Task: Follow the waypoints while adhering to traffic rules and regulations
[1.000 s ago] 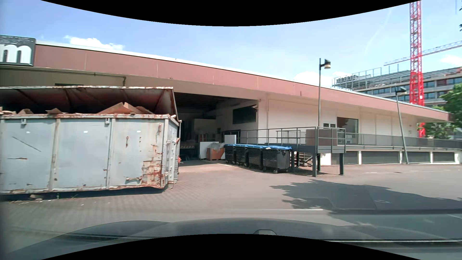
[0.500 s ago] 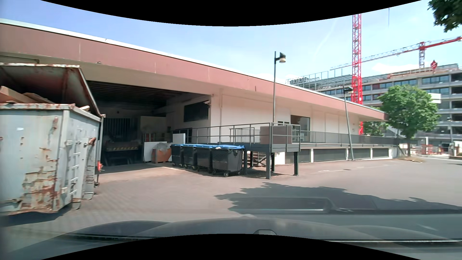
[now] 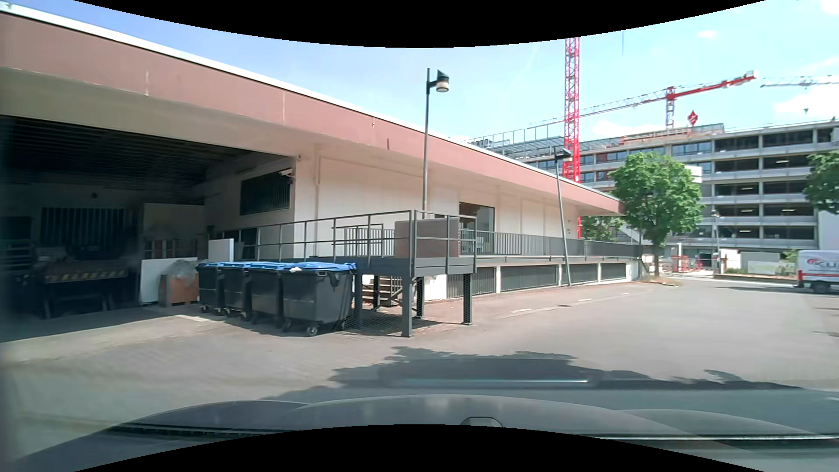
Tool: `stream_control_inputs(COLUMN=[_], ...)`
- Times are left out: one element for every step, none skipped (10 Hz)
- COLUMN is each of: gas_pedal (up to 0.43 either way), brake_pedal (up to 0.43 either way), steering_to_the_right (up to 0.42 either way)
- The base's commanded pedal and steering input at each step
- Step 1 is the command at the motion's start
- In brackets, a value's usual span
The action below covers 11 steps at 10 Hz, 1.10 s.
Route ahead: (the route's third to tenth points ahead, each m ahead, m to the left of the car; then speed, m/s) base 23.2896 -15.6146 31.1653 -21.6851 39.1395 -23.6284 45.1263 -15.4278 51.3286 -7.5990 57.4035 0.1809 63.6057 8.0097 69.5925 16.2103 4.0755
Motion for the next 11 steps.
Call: stream_control_inputs(gas_pedal=[0.138, 0.138, 0.138, 0.138, 0.138, 0.138, 0.138, 0.138, 0.138, 0.138, 0.138], brake_pedal=[0.0, 0.0, 0.0, 0.0, 0.0, 0.0, 0.0, 0.0, 0.0, 0.0, 0.0], steering_to_the_right=[0.373, 0.377, 0.377, 0.378, 0.377, 0.373, 0.368, 0.36, 0.347, 0.332, 0.317])
